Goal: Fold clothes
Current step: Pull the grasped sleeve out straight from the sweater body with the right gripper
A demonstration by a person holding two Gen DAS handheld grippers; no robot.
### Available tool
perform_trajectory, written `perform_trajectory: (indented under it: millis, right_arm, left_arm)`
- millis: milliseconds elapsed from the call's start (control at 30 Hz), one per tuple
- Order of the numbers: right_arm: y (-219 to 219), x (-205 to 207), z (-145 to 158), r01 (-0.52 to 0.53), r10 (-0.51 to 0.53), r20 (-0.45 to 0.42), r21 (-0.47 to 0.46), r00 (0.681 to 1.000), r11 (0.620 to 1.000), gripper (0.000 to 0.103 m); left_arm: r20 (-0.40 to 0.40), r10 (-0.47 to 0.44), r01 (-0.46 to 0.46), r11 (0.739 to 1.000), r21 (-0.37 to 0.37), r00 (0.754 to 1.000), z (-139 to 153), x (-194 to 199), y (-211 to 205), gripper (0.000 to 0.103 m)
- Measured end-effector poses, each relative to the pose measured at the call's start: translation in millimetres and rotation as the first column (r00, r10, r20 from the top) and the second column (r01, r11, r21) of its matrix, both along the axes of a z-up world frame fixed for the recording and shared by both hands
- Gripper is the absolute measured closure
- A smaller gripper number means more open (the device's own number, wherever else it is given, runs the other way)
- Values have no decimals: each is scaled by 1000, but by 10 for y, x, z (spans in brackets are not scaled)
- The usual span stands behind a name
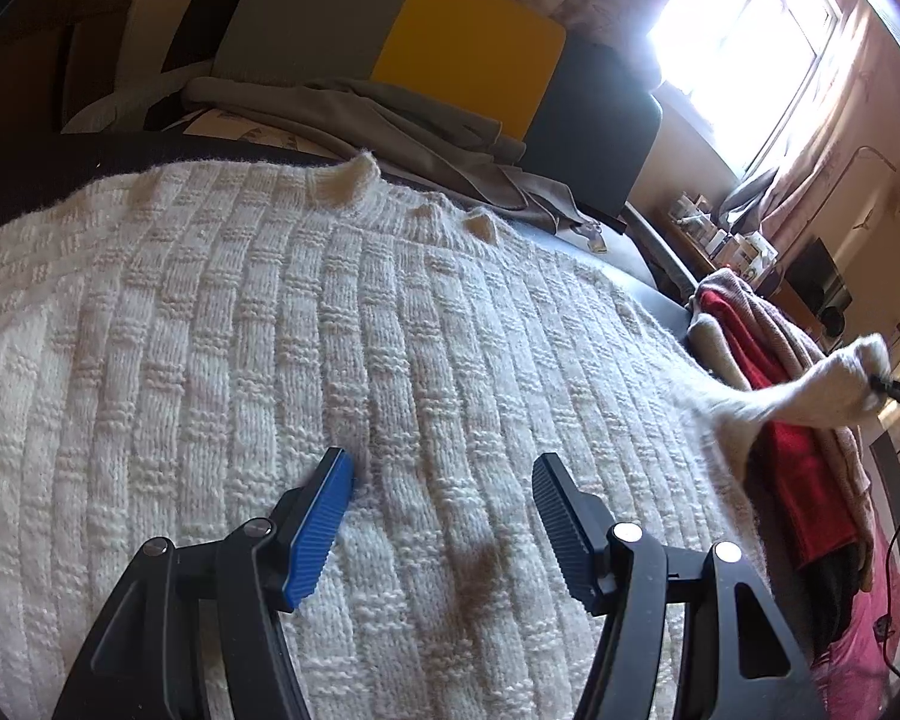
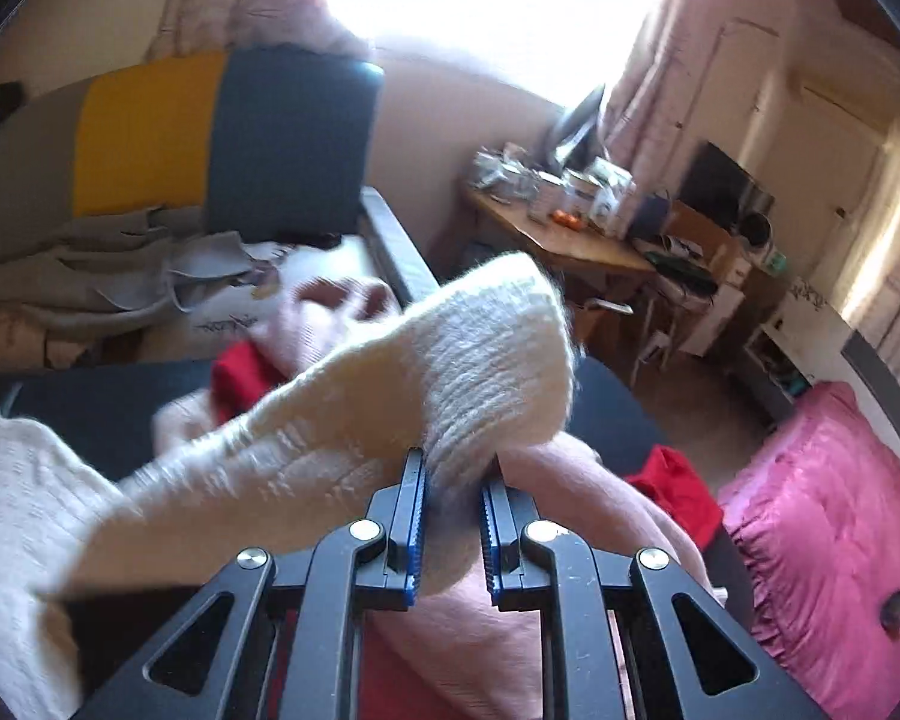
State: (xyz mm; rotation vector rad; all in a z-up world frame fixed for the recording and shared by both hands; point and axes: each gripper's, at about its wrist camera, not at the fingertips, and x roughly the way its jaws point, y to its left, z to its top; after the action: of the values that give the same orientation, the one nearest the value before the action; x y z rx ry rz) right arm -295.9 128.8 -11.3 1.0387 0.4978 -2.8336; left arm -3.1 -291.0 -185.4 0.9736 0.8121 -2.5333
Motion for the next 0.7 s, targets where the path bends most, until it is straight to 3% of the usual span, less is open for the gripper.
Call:
perform_trajectory:
  millis: [233,300,333,433,500,567,600,667,700]
  right_arm:
    - [698,292,-390,14,-10,76,-53,997,999,76]
    - [994,415,-481,57,-45,119,-98,992,994,52]
    - [1159,500,-512,89,-72,143,-122,987,988,46]
    - [1553,748,-525,174,-141,193,-167,971,970,44]
    - [1704,863,-441,198,-140,222,-269,965,943,44]
    - [1802,913,-314,215,-120,245,-411,962,886,43]
    - [1822,919,-244,221,-109,250,-480,962,849,37]
    - [1680,810,-64,191,-95,206,-523,974,831,27]
    - [1547,728,4,166,-82,181,-515,980,841,24]
  left_arm:
    - [18,-4,5,1000,-22,1000,-10,-16,16,40]
    - [18,-5,5,1000,-23,1000,-14,-9,14,39]
    - [18,-4,5,1000,-24,1000,-17,0,17,39]
    - [20,-5,6,1000,-27,1000,-14,-18,19,39]
    - [21,-6,6,1000,-28,1000,-9,-22,17,39]
    - [21,-6,6,1000,-28,1000,-6,-17,12,39]
    - [20,-6,7,1000,-27,1000,-7,-15,7,39]
    - [16,-6,7,1000,-22,1000,-10,-10,-4,39]
    - [13,-7,7,1000,-19,1000,-11,-5,-10,39]
